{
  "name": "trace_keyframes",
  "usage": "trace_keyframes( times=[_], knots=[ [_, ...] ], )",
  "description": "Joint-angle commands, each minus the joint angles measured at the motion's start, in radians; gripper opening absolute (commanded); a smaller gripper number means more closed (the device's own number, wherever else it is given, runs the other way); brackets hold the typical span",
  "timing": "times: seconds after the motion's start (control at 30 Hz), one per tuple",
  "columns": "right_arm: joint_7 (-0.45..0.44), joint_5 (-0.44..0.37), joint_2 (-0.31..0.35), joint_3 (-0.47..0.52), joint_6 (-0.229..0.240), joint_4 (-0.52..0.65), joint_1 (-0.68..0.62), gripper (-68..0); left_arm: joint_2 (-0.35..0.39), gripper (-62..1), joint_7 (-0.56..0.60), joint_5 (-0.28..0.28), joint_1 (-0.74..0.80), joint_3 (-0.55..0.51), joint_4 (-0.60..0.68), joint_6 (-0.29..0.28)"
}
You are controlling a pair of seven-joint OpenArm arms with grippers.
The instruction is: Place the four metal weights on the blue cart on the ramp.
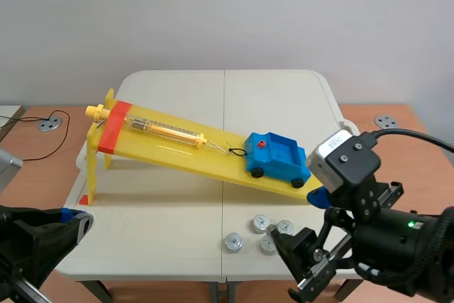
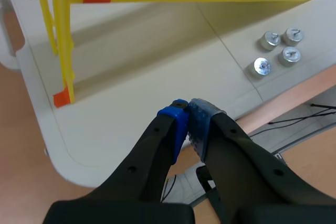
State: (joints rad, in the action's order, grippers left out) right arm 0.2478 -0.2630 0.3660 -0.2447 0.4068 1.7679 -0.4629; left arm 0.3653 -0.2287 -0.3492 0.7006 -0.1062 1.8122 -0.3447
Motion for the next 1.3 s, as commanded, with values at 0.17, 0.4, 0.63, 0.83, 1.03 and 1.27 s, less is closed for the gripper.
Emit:
trace_keyframes(
  times=[0.17, 0.4, 0.63, 0.83, 1.03, 1.27],
  knots=[
    [-0.066, 0.04, -0.048, -0.027, 0.013, -0.016, 0.12, -30.0, -0.005, -58.0, 0.097, -0.074, -0.006, -0.016, 0.034, -0.021],
    [-0.086, 0.082, -0.098, -0.078, 0.012, -0.106, 0.184, -30.1, -0.005, -58.0, 0.097, -0.074, -0.006, -0.016, 0.034, -0.021],
    [-0.123, 0.112, -0.126, -0.12, 0.013, -0.165, 0.209, -31.6, -0.005, -58.0, 0.097, -0.074, -0.006, -0.016, 0.034, -0.021],
    [-0.136, 0.175, -0.144, -0.16, 0.004, -0.192, 0.234, -32.1, -0.005, -58.0, 0.097, -0.074, -0.006, -0.016, 0.034, -0.021],
    [-0.19, 0.212, -0.172, -0.189, -0.002, -0.25, 0.269, -33.1, -0.005, -58.0, 0.097, -0.074, -0.006, -0.016, 0.034, -0.021],
    [-0.241, 0.217, -0.2, -0.189, -0.006, -0.298, 0.283, -34.4, -0.005, -58.0, 0.097, -0.074, -0.006, -0.016, 0.034, -0.021]
  ],
)
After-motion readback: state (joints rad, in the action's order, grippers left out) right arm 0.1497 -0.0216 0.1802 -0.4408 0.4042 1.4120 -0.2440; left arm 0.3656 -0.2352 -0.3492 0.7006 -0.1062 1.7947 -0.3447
